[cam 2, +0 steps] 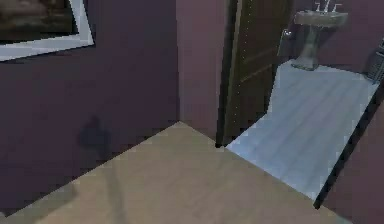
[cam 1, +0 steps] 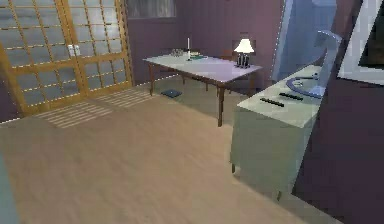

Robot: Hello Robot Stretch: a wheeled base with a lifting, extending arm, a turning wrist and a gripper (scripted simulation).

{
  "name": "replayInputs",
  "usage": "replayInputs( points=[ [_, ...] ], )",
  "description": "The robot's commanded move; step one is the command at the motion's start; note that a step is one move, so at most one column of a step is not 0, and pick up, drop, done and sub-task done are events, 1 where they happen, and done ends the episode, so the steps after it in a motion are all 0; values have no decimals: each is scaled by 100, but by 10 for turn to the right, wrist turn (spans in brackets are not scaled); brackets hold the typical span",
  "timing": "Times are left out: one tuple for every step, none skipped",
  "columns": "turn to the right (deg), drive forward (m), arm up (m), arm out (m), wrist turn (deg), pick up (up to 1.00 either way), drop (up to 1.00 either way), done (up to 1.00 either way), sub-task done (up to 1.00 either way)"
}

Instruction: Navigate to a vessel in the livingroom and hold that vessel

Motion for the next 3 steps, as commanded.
replayInputs(
  points=[
    [-180, 0, 0, 0, 0, 0, 0, 0, 0],
    [0, 100, 0, 0, 0, 0, 0, 0, 0],
    [0, 100, 0, 0, 0, 0, 0, 0, 0]
  ],
)
